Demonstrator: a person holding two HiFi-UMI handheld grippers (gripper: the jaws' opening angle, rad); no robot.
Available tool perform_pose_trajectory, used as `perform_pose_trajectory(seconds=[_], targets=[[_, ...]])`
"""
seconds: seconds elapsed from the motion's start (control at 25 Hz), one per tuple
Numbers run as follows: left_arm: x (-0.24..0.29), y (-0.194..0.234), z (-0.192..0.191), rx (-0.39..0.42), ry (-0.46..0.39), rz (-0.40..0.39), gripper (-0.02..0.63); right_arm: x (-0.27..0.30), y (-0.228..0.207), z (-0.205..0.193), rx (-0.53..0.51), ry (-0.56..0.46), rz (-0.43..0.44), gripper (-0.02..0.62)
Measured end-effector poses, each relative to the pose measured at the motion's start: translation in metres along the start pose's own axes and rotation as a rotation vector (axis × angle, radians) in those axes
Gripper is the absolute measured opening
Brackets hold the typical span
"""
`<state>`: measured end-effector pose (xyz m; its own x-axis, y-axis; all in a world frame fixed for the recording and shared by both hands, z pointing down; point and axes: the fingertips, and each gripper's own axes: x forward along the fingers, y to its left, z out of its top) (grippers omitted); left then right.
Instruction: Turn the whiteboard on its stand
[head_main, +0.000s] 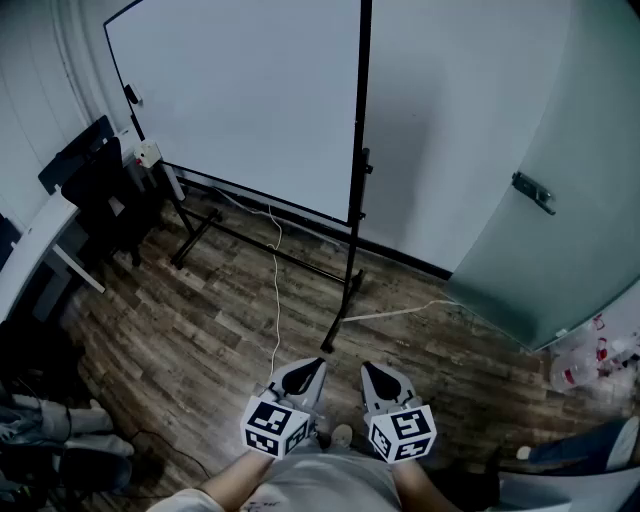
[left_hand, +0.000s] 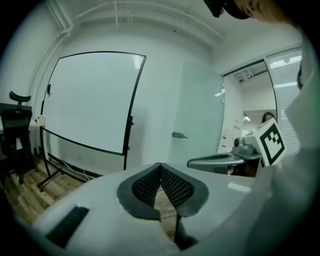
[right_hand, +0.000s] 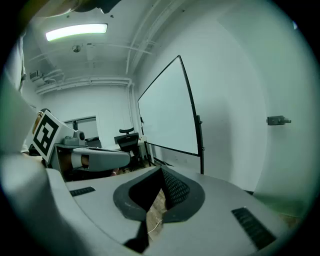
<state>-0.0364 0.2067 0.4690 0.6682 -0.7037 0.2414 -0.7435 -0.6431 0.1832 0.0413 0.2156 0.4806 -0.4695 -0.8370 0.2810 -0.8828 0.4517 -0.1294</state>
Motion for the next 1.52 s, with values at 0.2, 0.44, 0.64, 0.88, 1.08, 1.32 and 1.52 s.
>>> perform_pose_trajectory(seconds=[0.2,0.44,0.64,0.88,1.08,1.32,1.52], targets=[[0.001,0.006,0.001,0.001,0.007,-0.003,0.011,0.005,0.004,0.004,0.002,0.002,0.0,0.006],[0.005,0.006,0.002,-0.001,0.007,-0.008,0.011,0.007,0.001,0.003,-0.002,0.006,0.004,0.006],[0.007,0.013,0.002,-0.002,0.014,-0.018,0.011,0.015,0.001,0.004,0.009,0.011,-0.008,0.006],[0.005,0.033,0.008,-0.007,0.007,-0.026,0.011,0.028,0.003,0.016,0.039,-0.029,-0.049,0.006],[0.004,0.055,0.015,0.0,-0.001,-0.052,0.011,0.047,0.012,0.022,0.031,-0.032,-0.056,0.006],[0.001,0.075,0.017,-0.003,0.0,-0.06,0.011,0.061,0.024,0.023,0.033,-0.024,-0.074,0.006],[0.009,0.084,0.013,-0.01,0.01,-0.072,0.011,0.074,0.019,0.018,0.051,-0.009,-0.086,0.006]])
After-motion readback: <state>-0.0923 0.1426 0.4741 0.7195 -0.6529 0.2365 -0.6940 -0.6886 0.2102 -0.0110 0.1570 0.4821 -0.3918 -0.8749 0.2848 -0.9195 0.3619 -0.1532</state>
